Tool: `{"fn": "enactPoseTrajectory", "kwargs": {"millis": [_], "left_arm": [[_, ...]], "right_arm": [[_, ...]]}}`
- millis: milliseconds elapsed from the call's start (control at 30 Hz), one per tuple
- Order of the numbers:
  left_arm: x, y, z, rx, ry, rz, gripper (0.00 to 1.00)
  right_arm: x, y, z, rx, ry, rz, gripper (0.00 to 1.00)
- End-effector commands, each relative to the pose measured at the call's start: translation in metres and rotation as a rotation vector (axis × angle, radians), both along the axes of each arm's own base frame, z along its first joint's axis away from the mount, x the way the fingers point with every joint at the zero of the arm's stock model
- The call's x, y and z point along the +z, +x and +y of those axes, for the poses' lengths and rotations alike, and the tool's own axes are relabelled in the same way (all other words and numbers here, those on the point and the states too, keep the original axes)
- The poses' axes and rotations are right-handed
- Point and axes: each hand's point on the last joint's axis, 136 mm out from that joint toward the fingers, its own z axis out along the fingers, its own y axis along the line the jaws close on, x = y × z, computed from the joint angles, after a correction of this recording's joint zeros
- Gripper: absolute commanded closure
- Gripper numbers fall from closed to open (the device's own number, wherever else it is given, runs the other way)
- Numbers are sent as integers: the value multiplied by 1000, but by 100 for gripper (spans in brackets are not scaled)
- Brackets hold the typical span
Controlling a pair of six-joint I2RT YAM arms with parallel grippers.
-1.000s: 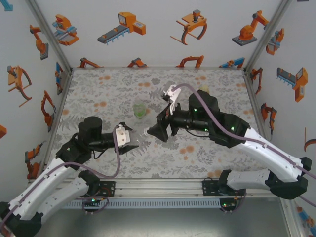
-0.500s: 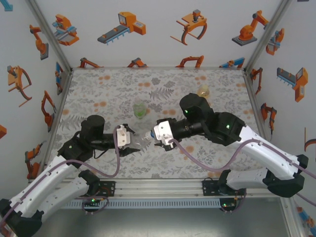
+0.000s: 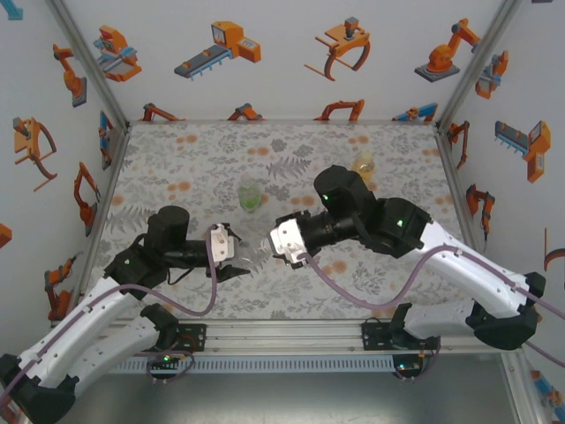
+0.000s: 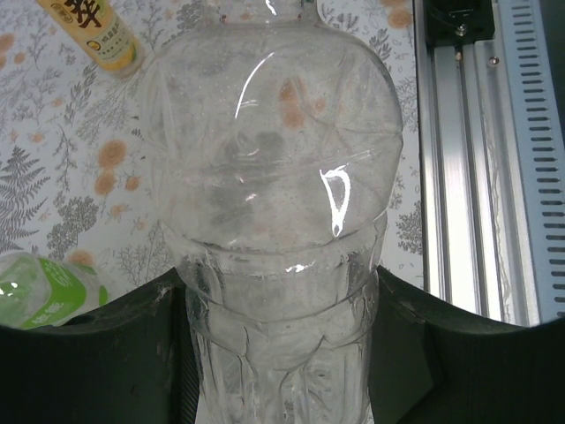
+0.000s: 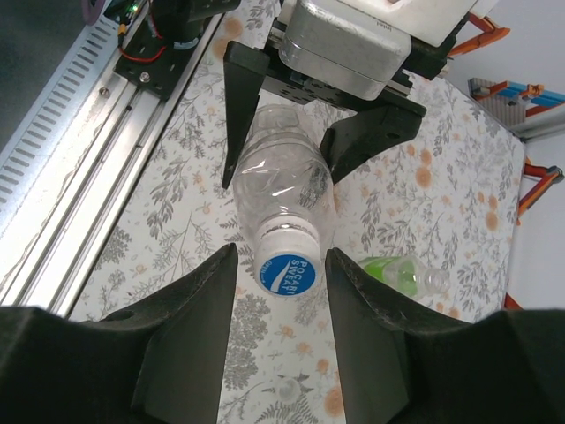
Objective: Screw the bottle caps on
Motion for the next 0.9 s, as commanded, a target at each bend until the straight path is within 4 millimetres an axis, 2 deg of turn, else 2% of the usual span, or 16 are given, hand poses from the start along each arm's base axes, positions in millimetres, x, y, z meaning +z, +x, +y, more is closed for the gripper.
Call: {"fn": "enactPoseTrajectory", "kwargs": {"millis": [0,167,467,600,700,867], "left_arm": [[23,-6,-3,-48,-52,-54,100],[23,-7,-2,-47,-53,-56,100],[24,-5,-1,-31,-51,-66,100],[26,4,3,29,-45,-92,100],[28,11,7,83,-48,-124,100],[30,21,13,153,-47,-156,100]], "right_arm": [[9,2,3,5,17,-37,54],[9,6,3,-12,10,-46,57],[8,9,5,-74,5,50,75],[-3,20,14,-221,-25,257,83],[-12,33,24,-376,-31,479,93],[-28,51,37,-622,-49,835,100]]}}
